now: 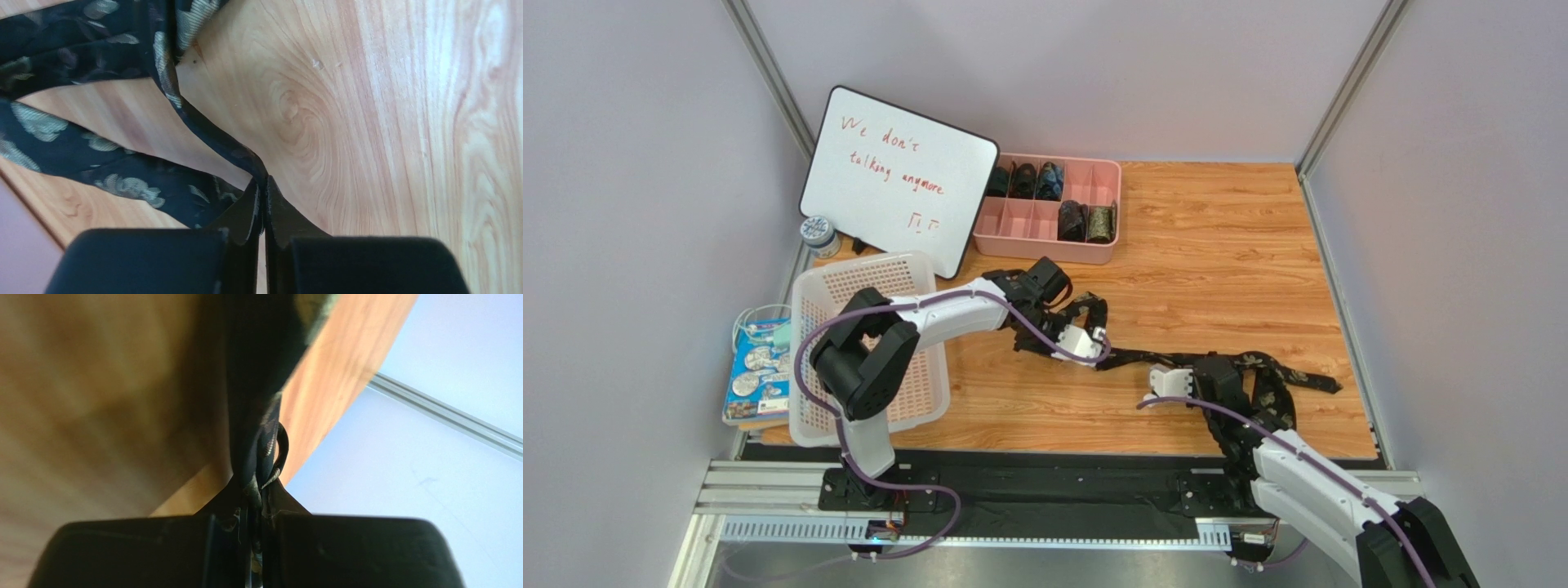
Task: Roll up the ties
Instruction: Flatten out the tie at the center of the board.
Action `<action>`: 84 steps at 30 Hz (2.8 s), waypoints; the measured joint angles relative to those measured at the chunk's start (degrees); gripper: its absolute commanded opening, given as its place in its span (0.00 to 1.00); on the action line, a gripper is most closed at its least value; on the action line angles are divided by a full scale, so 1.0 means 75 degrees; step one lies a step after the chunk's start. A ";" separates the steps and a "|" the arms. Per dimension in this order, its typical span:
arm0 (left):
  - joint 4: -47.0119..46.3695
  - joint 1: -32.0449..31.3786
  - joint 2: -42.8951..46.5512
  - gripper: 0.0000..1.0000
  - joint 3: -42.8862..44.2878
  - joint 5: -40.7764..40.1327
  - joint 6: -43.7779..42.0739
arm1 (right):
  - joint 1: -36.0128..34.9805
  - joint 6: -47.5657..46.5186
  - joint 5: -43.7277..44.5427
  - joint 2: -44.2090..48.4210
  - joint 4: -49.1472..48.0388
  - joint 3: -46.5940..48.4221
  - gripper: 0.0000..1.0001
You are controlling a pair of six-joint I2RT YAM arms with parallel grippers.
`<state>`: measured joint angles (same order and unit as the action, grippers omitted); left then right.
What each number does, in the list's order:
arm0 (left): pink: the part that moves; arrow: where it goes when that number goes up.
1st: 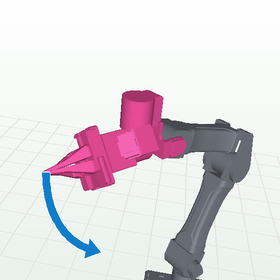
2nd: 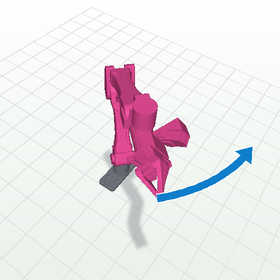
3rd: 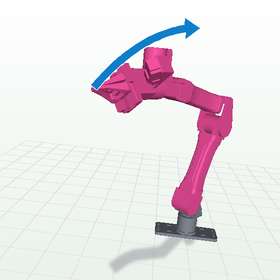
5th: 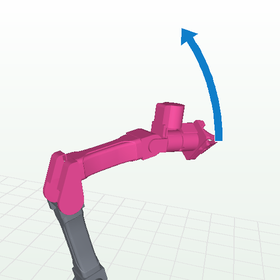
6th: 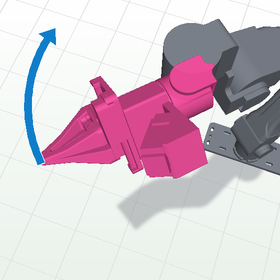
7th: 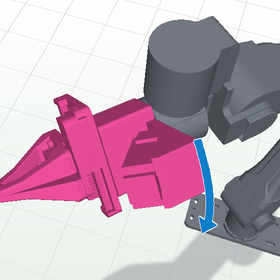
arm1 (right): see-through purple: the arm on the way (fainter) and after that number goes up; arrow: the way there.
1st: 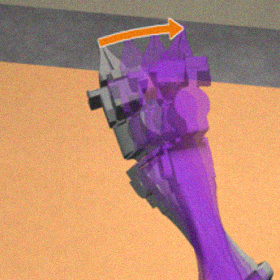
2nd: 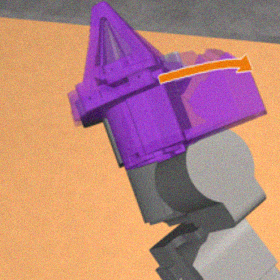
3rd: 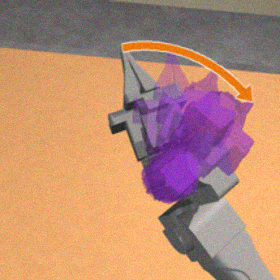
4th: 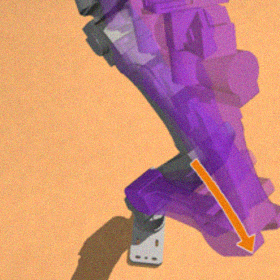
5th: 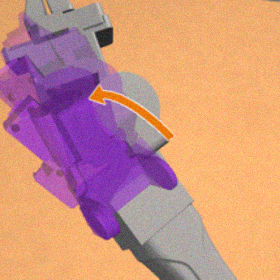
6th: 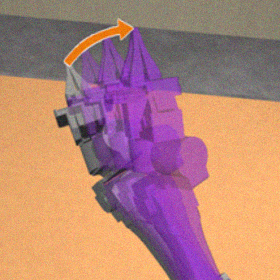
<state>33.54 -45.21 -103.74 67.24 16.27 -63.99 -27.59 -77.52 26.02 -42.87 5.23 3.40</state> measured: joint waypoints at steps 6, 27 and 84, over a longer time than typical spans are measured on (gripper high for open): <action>0.2387 0.0708 -0.0085 0.00 0.3057 0.1466 0.1457 | 0.0836 -0.0425 0.0026 -0.1612 -0.1789 0.0399 0.00; 0.2900 0.2707 0.0154 0.23 0.2358 0.3523 0.7519 | 0.2690 -0.2547 -0.2460 -0.1317 -0.3509 0.0201 0.87; 0.1874 0.1988 -0.0373 0.05 0.1026 0.0096 0.2331 | 0.4307 0.1824 -0.4826 -0.4730 0.6720 0.6604 0.89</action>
<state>47.59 -30.30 -106.54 74.94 16.99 -46.50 4.71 -63.83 -10.17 -78.35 55.64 52.93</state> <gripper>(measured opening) 0.127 0.887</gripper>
